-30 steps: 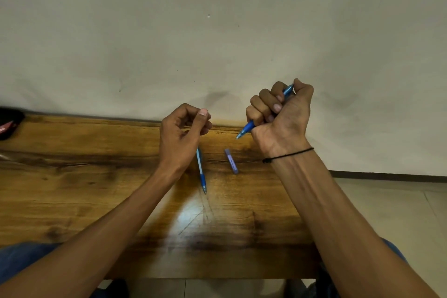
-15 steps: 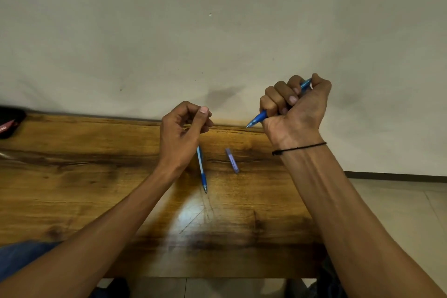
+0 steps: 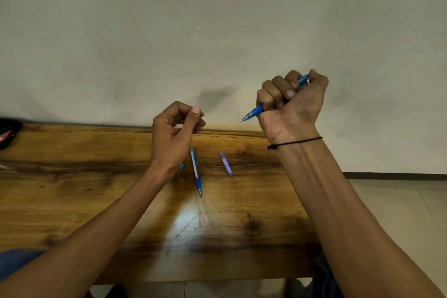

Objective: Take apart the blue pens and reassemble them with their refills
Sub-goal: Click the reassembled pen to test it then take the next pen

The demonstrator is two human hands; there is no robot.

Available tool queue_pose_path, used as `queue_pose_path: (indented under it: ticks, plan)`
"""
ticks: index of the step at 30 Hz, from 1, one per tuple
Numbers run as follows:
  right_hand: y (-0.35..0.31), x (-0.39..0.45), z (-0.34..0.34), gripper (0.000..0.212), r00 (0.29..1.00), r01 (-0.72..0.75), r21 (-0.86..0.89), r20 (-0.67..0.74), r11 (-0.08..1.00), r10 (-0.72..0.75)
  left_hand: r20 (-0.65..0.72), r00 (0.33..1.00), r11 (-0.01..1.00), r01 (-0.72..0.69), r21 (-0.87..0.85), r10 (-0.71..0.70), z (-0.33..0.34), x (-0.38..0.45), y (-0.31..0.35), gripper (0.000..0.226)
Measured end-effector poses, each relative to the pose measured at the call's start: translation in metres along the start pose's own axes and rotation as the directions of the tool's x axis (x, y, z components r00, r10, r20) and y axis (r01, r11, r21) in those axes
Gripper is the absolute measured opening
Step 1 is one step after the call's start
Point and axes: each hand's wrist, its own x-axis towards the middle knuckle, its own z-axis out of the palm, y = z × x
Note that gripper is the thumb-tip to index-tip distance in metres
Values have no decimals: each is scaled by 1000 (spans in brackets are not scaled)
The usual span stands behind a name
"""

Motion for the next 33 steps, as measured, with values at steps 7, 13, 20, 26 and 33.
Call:
queue_pose_path:
  ticks: [7,13,20,26,33]
  plan:
    - [-3,-2,4,50,1000,4,4,13,1000,-4,8,1000,999,-21,24,21,-2,0,4,15]
    - [-5,-3,7,52,1000,1,20,22,1000,-2,19,999,999,-31,33,30,-1,0,9,14]
    - [-7,-4,10,53,1000,-12,13,21,1000,12,12,1000,999,-23,28,23,-2,0,13,15]
    - [-5,-3,9,52,1000,-12,-2,11,1000,12,12,1000,1000,-17,26,17,-2,0,13,15]
    - [-7,-4,10,52,1000,-20,4,14,1000,20,12,1000,1000,-13,29,12,-2,0,13,16]
